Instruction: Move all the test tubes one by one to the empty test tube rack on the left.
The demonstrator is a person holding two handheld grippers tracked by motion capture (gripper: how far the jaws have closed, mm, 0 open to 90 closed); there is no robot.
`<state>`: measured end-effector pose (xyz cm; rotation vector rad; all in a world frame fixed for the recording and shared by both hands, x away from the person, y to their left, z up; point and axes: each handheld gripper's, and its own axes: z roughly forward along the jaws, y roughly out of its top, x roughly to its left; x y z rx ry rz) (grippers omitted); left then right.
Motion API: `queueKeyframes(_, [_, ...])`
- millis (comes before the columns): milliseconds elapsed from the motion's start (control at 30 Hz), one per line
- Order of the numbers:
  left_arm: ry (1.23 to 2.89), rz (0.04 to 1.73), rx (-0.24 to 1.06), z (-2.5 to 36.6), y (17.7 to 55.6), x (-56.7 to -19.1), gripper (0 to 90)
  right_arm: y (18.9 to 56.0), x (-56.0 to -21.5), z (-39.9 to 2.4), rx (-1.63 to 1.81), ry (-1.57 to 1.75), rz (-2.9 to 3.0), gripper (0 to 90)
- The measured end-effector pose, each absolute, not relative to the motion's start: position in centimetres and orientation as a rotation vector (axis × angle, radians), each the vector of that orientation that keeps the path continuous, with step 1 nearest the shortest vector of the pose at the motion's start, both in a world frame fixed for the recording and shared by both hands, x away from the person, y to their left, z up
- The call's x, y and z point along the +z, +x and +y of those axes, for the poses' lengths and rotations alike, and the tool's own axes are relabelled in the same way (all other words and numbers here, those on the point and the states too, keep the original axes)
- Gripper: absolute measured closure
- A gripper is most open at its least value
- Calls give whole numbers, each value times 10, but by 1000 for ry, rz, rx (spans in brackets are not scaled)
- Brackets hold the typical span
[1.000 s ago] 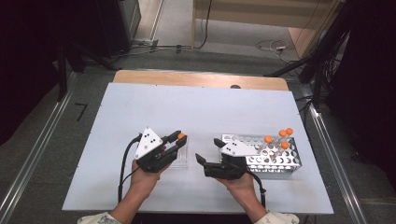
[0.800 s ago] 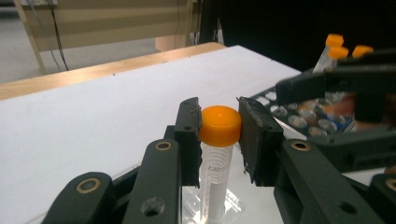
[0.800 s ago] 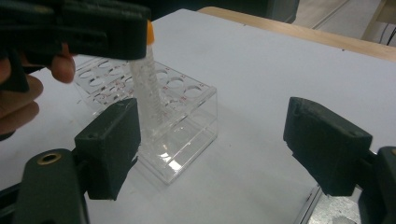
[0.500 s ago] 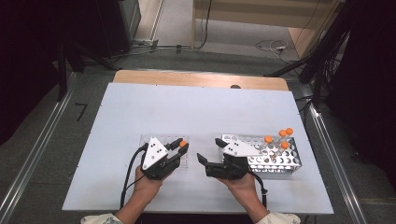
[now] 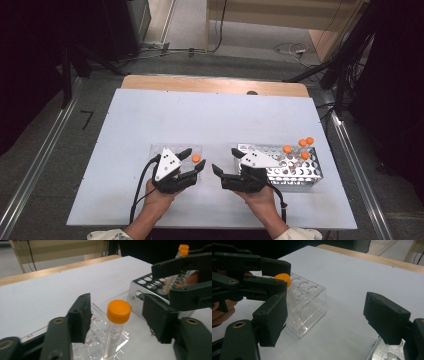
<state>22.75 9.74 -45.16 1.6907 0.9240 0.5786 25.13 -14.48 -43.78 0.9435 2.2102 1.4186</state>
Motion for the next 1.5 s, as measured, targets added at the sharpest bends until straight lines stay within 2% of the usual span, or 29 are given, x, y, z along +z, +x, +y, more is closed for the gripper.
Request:
queueKeyframes(300, [1651, 1025, 614, 120, 229, -448, 216, 249, -433, -163, 1427, 952, 2156, 197])
queueKeyframes(733, [1555, 1081, 640, 149, 225, -447, 205, 241, -422, -221, 1410, 1039, 1981, 222])
queueKeyframes(1500, [1555, 1101, 659, 155, 224, -450, 192, 223, -427, -303, 1298, 1183, 1750, 251])
